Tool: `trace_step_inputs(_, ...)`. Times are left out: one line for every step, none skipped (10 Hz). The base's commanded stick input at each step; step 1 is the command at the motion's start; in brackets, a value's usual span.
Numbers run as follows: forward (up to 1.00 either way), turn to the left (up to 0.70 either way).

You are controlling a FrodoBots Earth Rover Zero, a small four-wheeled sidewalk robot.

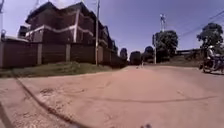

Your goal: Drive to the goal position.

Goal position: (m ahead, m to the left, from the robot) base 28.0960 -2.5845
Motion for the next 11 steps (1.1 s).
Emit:
trace_step_inputs(0.30, -0.75)
trace_step_inputs(0.30, 0.00)
trace_step_inputs(0.30, 0.00)
trace_step_inputs(0.30, 0.00)
trace_step_inputs(0.30, 0.00)
trace_step_inputs(0.30, 0.00)
trace_step_inputs(0.30, 0.00)
trace_step_inputs(0.30, 0.00)
trace_step_inputs(0.30, 0.00)
trace_step_inputs(0.30, 0.00)
trace_step_inputs(0.30, 0.00)
